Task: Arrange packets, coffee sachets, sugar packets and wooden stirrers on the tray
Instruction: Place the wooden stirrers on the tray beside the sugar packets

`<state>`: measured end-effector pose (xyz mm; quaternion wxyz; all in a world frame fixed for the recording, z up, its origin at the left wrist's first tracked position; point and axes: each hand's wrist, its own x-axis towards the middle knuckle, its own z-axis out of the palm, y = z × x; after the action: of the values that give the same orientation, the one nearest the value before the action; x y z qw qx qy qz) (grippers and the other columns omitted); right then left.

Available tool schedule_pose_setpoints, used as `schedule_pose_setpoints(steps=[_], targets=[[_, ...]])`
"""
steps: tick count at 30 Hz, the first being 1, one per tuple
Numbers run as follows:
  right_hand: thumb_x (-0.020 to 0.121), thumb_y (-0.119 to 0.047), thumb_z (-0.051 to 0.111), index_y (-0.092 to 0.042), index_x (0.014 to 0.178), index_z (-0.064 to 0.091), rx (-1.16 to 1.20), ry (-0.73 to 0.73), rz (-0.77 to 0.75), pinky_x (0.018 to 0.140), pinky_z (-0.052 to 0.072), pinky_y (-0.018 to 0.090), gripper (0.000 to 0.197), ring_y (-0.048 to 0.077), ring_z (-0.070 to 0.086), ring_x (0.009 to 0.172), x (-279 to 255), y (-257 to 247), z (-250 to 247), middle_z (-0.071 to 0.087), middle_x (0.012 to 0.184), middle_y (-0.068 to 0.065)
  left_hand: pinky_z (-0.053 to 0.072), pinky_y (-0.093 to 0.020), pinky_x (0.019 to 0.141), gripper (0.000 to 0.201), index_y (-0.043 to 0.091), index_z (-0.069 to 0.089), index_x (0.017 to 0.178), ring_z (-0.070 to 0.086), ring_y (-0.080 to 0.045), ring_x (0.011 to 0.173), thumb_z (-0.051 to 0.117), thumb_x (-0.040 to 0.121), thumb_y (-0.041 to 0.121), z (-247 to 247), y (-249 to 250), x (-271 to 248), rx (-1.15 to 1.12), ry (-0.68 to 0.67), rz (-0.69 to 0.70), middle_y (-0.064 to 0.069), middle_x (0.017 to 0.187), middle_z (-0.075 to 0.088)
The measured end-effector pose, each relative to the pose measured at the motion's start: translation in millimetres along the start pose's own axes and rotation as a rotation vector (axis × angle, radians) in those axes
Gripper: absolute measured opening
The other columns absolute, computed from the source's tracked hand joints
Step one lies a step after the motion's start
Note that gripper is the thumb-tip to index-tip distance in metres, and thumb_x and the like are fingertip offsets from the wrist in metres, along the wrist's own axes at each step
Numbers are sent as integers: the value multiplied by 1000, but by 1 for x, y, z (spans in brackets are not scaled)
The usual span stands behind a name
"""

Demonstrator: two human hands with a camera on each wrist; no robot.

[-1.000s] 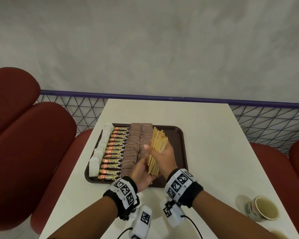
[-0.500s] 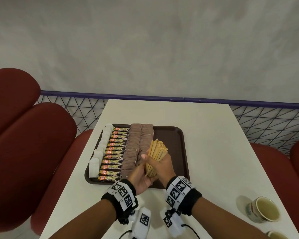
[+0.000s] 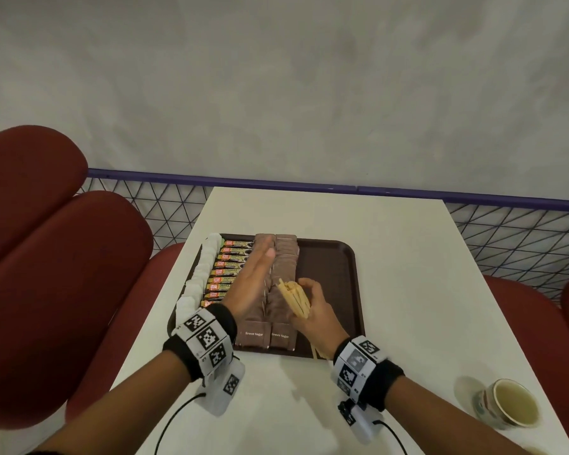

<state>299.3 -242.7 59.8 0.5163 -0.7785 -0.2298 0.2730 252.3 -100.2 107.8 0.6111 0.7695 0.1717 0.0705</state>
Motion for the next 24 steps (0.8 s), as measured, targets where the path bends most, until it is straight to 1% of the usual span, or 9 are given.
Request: schedule_pose_setpoints(steps=[2, 4, 7, 9, 12, 14, 17, 21, 24], targets=[[84, -12, 62, -20, 143, 12, -71, -19, 16, 77, 51, 26, 78, 18, 64, 89, 1, -3, 4, 63, 103, 1, 5, -34, 118, 53, 29, 12, 149, 6, -5, 144, 25, 99, 41, 9, -2, 0, 137, -73, 22, 11, 158, 9], [83, -14, 65, -21, 147, -2, -146, -21, 20, 81, 55, 35, 92, 23, 66, 92, 4, -4, 10, 66, 111, 9, 2, -31, 116, 52, 26, 15, 149, 4, -4, 144, 26, 100, 39, 21, -10, -3, 252, -186, 13, 9, 158, 10], [82, -16, 65, -23, 146, -12, -188, -8, 59, 82, 54, 38, 101, 26, 67, 92, 5, -2, 11, 66, 113, 13, 6, -25, 113, 50, 24, 21, 148, 10, -6, 144, 30, 100, 37, 24, -16, -6, 219, -157, -3, 9, 156, 18], [82, -16, 66, -24, 146, -15, -181, -4, 79, 83, 54, 37, 104, 26, 66, 94, 4, -1, 9, 64, 114, 12, 16, -36, 118, 51, 25, 27, 146, 22, -10, 142, 37, 97, 39, 20, -17, -5, 95, -43, -5, 5, 154, 26], [81, -16, 66, -23, 146, -18, -196, 4, 82, 82, 54, 38, 106, 27, 66, 92, 6, 0, 11, 66, 110, 13, 35, -42, 110, 53, 25, 38, 138, 45, -13, 127, 54, 89, 36, 20, -18, -4, -55, 21, -46, 1, 135, 50], [81, -14, 66, -22, 145, -19, -204, 6, 83, 84, 54, 39, 106, 28, 66, 93, 8, -1, 14, 66, 111, 14, 39, -44, 107, 57, 22, 40, 137, 53, -10, 112, 62, 85, 30, 23, -21, -6, -118, 23, -110, 7, 110, 60], [81, -12, 66, -19, 146, -19, -195, -19, 92, 90, 52, 41, 107, 28, 63, 103, 9, -1, 20, 61, 122, 14, 33, -50, 110, 58, 20, 42, 135, 57, -18, 113, 68, 83, 25, 27, -30, -4, -202, 58, -155, 11, 86, 66], [79, -15, 68, -17, 146, -19, -179, -35, 134, 91, 51, 40, 109, 31, 60, 109, 10, 0, 23, 56, 129, 15, 31, -43, 112, 67, 16, 40, 136, 59, -14, 107, 72, 78, 16, 29, -33, -6, -294, 84, -193, 3, 83, 64], [76, -16, 71, -15, 145, -20, -212, -50, 160, 94, 48, 37, 115, 30, 58, 112, 11, 4, 27, 55, 130, 15, 37, -50, 107, 64, 26, 48, 127, 59, -20, 108, 78, 71, 23, 31, -41, -6, -261, 103, -212, 0, 93, 63]])
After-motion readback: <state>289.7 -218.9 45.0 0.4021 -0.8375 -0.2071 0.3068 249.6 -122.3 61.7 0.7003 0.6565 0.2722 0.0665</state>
